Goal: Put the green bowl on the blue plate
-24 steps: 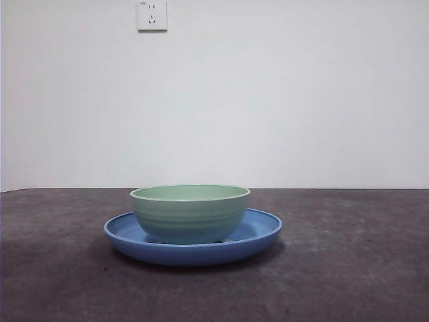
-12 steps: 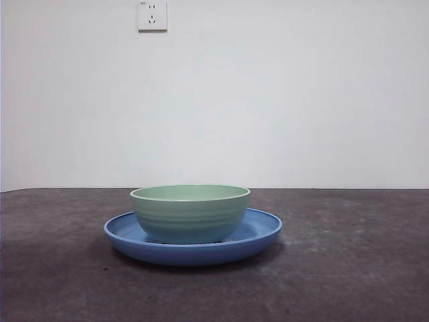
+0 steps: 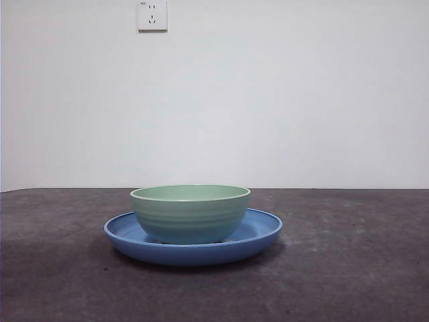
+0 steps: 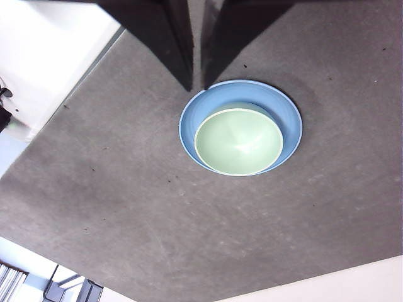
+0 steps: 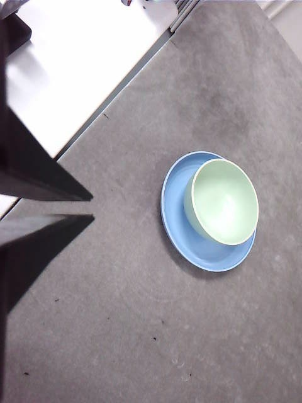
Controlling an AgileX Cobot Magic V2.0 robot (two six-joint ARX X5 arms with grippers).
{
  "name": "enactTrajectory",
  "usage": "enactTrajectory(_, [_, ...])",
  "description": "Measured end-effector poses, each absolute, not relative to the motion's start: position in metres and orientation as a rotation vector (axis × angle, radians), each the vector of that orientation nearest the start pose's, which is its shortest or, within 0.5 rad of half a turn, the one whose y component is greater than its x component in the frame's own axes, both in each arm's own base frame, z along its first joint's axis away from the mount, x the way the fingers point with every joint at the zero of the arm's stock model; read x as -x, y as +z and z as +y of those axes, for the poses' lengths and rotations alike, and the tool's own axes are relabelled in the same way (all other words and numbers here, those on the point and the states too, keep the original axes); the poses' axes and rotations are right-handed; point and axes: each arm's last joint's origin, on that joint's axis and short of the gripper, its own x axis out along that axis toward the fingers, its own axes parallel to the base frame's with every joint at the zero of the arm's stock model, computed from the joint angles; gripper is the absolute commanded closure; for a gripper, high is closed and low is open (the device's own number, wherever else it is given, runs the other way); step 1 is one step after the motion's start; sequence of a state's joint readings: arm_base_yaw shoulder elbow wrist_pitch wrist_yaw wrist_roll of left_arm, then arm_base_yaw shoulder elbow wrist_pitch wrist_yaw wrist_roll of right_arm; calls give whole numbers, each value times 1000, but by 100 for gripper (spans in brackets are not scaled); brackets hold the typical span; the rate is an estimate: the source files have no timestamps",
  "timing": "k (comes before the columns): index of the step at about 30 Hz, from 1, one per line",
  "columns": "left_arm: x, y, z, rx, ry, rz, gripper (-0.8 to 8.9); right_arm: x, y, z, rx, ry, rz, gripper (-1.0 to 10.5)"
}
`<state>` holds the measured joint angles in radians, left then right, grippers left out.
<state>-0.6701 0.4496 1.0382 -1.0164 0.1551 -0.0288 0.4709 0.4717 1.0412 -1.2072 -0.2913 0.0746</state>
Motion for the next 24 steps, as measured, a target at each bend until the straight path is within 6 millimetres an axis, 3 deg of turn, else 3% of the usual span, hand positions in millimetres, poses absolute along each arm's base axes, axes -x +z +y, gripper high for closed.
enactTrajectory(12, [-28, 364, -28, -83, -797, 433, 794, -28, 349, 23, -9, 707, 677, 915])
enactTrajectory(17, [-27, 359, -21, -83, -669, 371, 794, -28, 349, 23, -9, 708, 677, 915])
enactTrajectory(20, [-36, 341, -19, -68, -523, 300, 794, -28, 349, 23, -9, 708, 677, 915])
enactTrajectory(24, [-54, 297, -15, -61, -281, 191, 793, -28, 349, 23, -9, 708, 677, 915])
